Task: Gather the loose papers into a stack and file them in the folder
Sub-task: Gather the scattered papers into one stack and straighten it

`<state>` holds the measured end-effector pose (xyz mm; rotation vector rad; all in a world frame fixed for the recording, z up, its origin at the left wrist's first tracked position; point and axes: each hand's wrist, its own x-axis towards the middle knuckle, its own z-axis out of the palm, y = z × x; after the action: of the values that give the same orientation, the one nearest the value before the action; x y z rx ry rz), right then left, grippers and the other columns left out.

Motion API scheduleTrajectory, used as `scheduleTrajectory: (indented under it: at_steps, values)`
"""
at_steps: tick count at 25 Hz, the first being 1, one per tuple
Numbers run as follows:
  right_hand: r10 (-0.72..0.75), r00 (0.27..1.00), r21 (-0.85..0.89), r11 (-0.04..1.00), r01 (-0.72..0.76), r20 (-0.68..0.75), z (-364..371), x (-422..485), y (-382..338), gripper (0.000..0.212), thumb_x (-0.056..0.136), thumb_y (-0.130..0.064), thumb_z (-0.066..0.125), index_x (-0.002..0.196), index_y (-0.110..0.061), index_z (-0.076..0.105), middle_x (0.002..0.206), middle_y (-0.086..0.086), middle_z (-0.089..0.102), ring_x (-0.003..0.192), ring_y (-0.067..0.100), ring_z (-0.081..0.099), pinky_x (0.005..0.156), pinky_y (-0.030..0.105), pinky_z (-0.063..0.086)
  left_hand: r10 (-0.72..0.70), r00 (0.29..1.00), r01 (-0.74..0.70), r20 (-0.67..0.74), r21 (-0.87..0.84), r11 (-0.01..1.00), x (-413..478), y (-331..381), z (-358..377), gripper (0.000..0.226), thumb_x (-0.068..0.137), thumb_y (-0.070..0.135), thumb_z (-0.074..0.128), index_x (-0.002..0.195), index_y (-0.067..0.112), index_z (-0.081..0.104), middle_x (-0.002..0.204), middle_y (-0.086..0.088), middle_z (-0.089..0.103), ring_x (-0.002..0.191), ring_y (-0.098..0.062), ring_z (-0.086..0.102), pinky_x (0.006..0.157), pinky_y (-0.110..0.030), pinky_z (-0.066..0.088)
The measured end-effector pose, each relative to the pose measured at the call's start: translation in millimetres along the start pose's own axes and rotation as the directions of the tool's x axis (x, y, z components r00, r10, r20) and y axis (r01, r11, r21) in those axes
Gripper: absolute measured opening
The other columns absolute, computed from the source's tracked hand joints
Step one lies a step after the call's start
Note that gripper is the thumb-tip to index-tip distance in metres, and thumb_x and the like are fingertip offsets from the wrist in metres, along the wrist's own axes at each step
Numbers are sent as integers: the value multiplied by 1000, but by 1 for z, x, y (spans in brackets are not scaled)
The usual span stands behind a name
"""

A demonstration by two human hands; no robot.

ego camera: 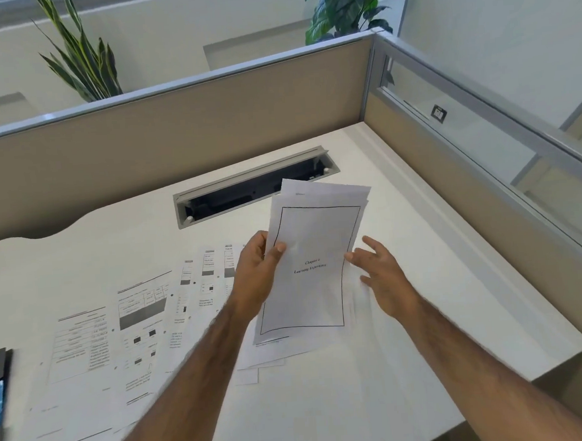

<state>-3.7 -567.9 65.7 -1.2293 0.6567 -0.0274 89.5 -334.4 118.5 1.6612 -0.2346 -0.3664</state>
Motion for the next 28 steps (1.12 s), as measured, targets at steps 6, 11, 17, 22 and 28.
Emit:
scheduleTrajectory:
  at_steps: [6, 11, 17, 22, 28]
  values:
    - [-256, 955, 130, 963, 237, 152, 24, -15, -31, 33, 83, -6, 77, 115, -14, 74, 121, 12, 75, 114, 29, 70, 101, 45, 52, 107, 992, -109, 64, 20, 994, -20, 44, -14, 27, 93, 35, 66, 116, 21, 65, 112, -5, 74, 101, -26, 73, 81, -42, 64]
    - [-452, 890, 18, 892, 452, 64, 44, -29, -51, 23, 82, -21, 79, 104, -28, 77, 105, -2, 80, 95, 14, 76, 75, 21, 59, 134, 990, -135, -45, -19, 991, -30, 48, -17, 18, 93, 36, 67, 110, 36, 69, 104, 6, 78, 96, -17, 75, 73, -29, 64]
    - [-359, 933, -305, 886, 349, 23, 49, -29, -22, 19, 90, -13, 73, 97, -31, 70, 94, -8, 77, 92, 16, 74, 76, 25, 60, 9, 990, 20, -143, 203, 979, -40, -9, -13, 32, 96, 24, 69, 127, 15, 66, 109, 2, 74, 102, -20, 72, 74, -15, 58]
    - [-398, 914, -495, 812, 310, -82, 53, -6, -15, 36, 88, -22, 65, 63, -13, 41, 53, -8, 41, 48, 14, 34, 47, 29, 31, 6, 964, 118, -265, 451, 885, -22, -36, -17, 21, 93, 25, 67, 113, 15, 69, 100, 10, 69, 79, 1, 61, 59, -6, 46]
    - [-146, 965, -554, 832, 0, -219, 50, 16, 24, 40, 87, -8, 58, 63, -20, 28, 60, -2, 31, 55, 18, 26, 51, 29, 21, -160, 922, 380, -352, 754, 535, -19, -80, -30, 53, 94, 41, 63, 139, 14, 55, 155, -15, 43, 141, -32, 43, 116, -45, 35]
